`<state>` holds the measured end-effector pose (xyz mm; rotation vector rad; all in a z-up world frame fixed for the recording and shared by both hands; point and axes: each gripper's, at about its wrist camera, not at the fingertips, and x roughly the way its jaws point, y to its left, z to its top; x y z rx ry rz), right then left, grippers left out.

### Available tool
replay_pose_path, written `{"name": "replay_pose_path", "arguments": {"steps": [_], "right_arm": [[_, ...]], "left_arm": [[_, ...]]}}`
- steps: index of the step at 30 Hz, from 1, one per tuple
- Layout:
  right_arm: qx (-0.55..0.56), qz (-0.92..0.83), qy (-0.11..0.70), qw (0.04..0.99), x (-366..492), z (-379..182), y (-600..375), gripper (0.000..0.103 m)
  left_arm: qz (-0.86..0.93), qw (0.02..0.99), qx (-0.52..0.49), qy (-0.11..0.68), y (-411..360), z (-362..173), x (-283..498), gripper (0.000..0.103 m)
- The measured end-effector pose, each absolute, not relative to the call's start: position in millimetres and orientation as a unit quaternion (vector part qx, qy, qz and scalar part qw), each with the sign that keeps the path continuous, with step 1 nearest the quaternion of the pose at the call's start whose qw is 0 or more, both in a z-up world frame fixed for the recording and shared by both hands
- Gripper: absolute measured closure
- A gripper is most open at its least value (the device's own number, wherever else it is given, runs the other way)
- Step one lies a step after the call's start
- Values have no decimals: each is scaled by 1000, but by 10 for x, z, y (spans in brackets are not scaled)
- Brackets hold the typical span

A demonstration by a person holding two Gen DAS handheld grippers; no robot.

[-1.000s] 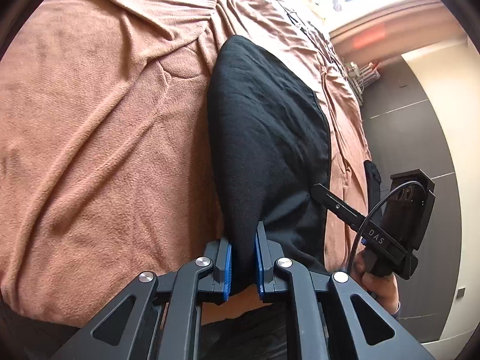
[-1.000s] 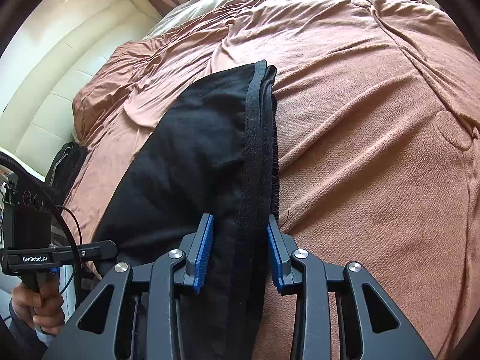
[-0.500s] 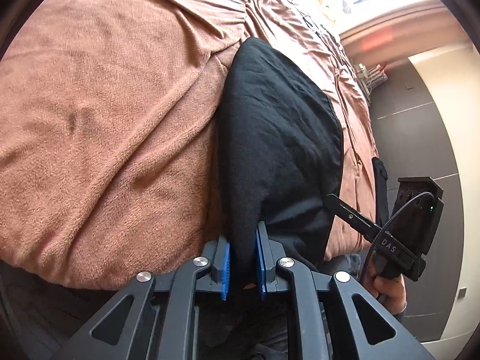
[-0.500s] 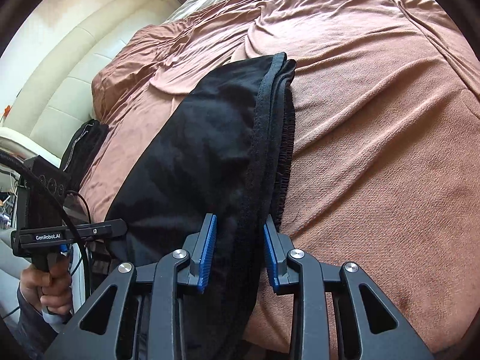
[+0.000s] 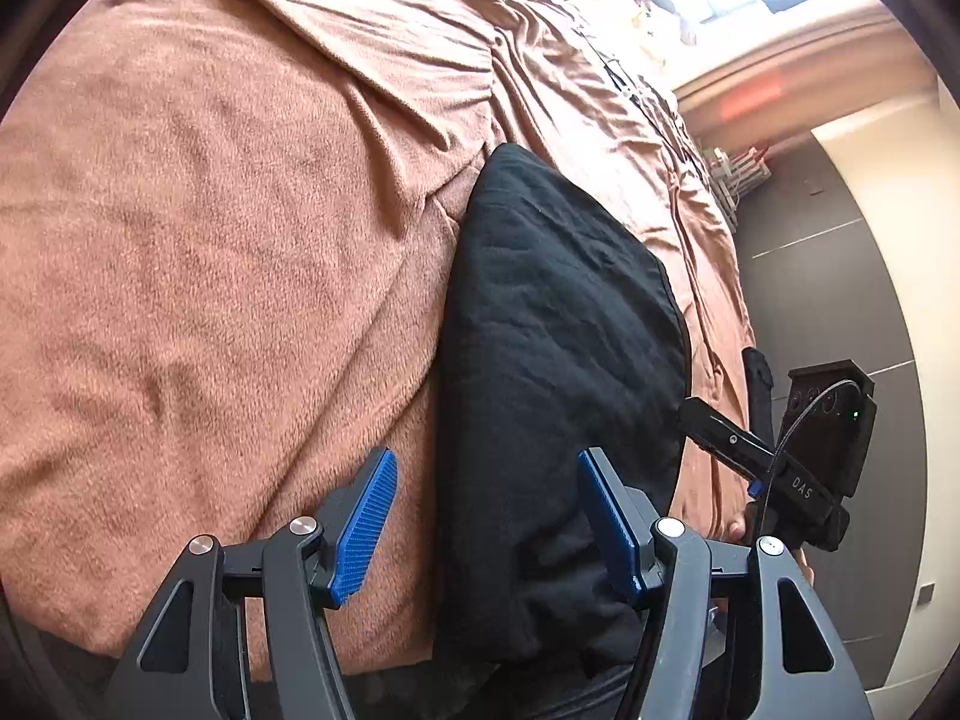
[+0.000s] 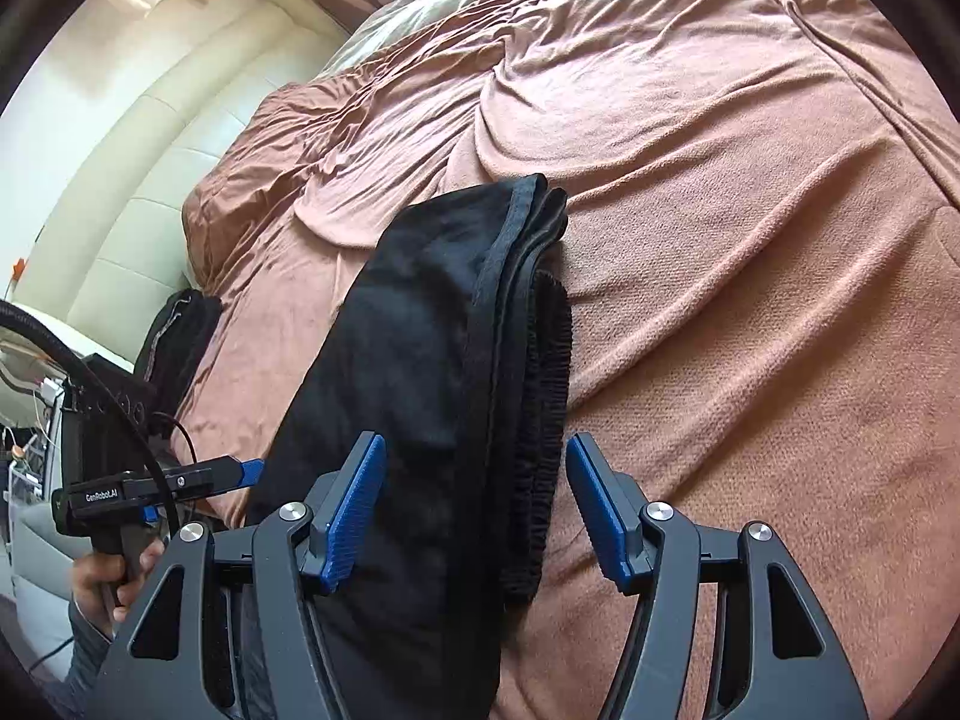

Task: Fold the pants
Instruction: 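Grasp the folded shorts with both grippers and lift them off the bed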

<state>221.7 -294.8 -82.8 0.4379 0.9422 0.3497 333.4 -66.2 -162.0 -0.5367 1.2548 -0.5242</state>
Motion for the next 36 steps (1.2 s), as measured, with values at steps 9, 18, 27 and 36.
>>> {"name": "replay_pose_path", "arguments": {"steps": [9,18,27,36], "right_arm": [[241,180,448,842,2542,-998,-3084,29],[277,214,478,805,2778,-1238,-3107,29],[312,258,492,771,2900,-1362,-3150,29],[301,246,485,784,2986,-1388,-3122,51]], "left_arm": [[-251,736,-259,572,-657,-1716,3629,38],[-254,723,-265,586,-710,-1861,3859,39],[-269,710,-273,590,-821,-1957,4048,39],[-272,713,-268,588,-945,-1986,4145,67]]}}
